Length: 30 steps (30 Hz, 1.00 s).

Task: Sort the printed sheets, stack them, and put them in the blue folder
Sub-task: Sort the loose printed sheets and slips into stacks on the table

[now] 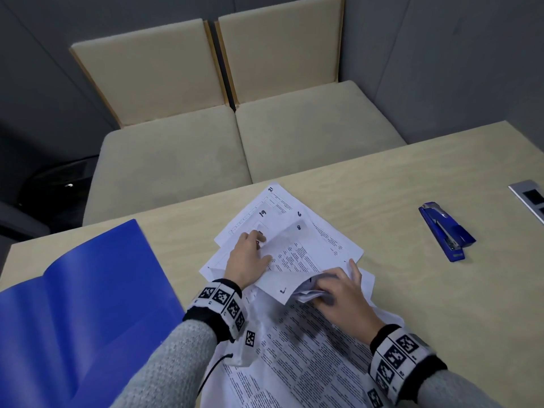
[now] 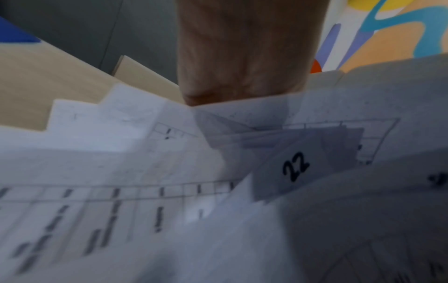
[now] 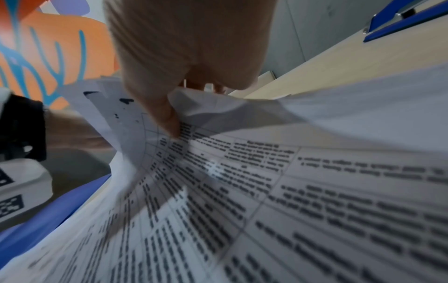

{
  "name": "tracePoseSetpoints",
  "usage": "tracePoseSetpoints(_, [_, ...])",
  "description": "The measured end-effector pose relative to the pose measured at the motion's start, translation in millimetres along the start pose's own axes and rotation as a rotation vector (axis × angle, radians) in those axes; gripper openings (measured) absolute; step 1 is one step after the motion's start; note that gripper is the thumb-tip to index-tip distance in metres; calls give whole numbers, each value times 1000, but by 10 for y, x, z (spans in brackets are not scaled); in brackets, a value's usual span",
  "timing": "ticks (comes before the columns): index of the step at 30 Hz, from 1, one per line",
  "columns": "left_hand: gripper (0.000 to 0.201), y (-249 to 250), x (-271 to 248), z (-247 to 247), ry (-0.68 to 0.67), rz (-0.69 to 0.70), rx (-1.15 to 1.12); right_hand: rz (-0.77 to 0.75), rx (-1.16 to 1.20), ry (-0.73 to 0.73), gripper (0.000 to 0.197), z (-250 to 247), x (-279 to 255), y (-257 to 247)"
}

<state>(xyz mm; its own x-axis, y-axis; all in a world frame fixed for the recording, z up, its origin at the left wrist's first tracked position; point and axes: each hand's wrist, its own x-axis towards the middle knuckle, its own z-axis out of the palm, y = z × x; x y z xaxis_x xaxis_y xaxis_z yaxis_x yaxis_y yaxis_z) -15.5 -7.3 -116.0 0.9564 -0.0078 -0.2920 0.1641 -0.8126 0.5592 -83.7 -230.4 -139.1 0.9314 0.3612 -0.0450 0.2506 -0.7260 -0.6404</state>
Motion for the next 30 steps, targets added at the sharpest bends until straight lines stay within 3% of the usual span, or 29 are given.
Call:
tracePoseSetpoints(4, [4, -45, -171, 42, 141, 252, 94, 8, -39, 77, 19, 58, -120, 38])
tracePoseSetpoints(7, [5, -122, -272, 69, 161, 350, 107, 26, -97, 115, 27, 108, -150, 78])
tracePoseSetpoints(13, [9, -235, -340, 74, 165, 468, 214, 33, -72, 133, 22, 127, -154, 73])
tracePoseSetpoints(16, [20, -191, -359, 23, 55, 408, 98, 52, -93, 134, 14, 120, -167, 64])
tracePoseSetpoints(19, [50, -75, -393, -68, 37, 150, -215, 40, -116, 162, 15, 92, -165, 29])
tracePoseSetpoints(21, [41, -38, -352, -73, 140, -37, -376, 38, -99, 157, 13, 79, -159, 6])
tracePoseSetpoints(23, [31, -15, -290, -69, 164, -151, -378, 42, -92, 141, 12, 79, -156, 8])
tracePoseSetpoints(25, [46, -20, -245, -47, 126, -176, -305, 47, -92, 124, 12, 82, -160, 14])
tracePoseSetpoints(26, [45, -28, -231, -41, 130, -168, -257, 48, -88, 122, 14, 82, -163, 16])
tracePoseSetpoints(30, [7, -51, -295, -6, 207, -71, -149, 53, -82, 125, 19, 81, -161, 21])
